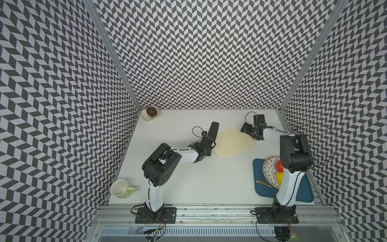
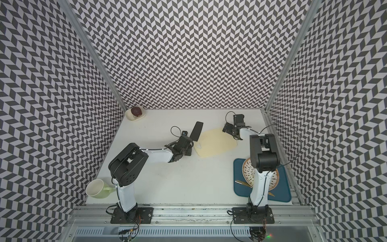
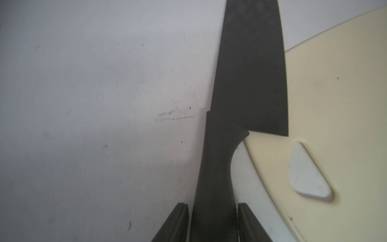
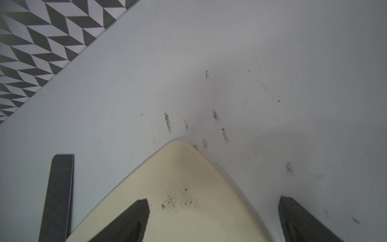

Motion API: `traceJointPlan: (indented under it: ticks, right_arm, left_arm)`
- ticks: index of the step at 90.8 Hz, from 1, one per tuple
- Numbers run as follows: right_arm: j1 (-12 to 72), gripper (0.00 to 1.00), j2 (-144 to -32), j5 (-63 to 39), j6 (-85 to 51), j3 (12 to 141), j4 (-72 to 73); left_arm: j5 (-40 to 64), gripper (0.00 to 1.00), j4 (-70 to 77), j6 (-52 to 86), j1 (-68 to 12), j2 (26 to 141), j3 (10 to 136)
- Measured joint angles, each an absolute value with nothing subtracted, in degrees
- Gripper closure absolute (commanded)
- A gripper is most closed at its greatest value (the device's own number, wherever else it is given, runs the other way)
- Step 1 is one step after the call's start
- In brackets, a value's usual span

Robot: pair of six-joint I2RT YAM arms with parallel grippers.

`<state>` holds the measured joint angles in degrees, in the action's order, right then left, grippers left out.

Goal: Align the knife with the edge of the cutting board
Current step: Move the knife to the center of the board, then move the work surface to the center of the board.

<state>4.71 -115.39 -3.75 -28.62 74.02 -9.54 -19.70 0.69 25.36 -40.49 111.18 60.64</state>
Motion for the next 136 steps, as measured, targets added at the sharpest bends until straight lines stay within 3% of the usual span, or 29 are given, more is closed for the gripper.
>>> traceJointPlan:
  ticks: [21, 50, 67, 78, 114, 136]
  right_arm:
    - [5.08, 0.00, -114.65, -4.36, -29.02, 72.93, -8.99]
    - [6.22, 0.00, -114.32, -4.38, -29.04, 72.14, -8.21]
    - [6.22, 0.00, -113.91, -4.40, -29.17, 71.59, -8.25]
    - [6.37, 0.02, -113.73, -4.23, -29.17, 71.07, -7.70]
    - [15.55, 0.02, -106.65, -3.03, -29.30, 59.81, -2.79]
    - [22.04, 0.01, -103.53, -3.22, -32.53, 55.42, -0.73]
  left_arm:
    - [-23.05, 0.63, -2.81, 27.16, -38.52, 112.12, 62.61]
    - [-24.86, 0.61, -4.08, 28.38, -26.15, 112.97, 63.99]
    - [-25.85, 0.38, -3.64, 28.73, -22.22, 113.56, 64.49]
    - [-25.82, 0.29, -3.73, 29.23, -22.61, 112.66, 63.55]
    - [-26.11, 0.24, -5.54, 32.08, -32.47, 93.23, 55.02]
    - [-26.98, 0.24, -4.43, 32.95, -32.45, 90.26, 50.04]
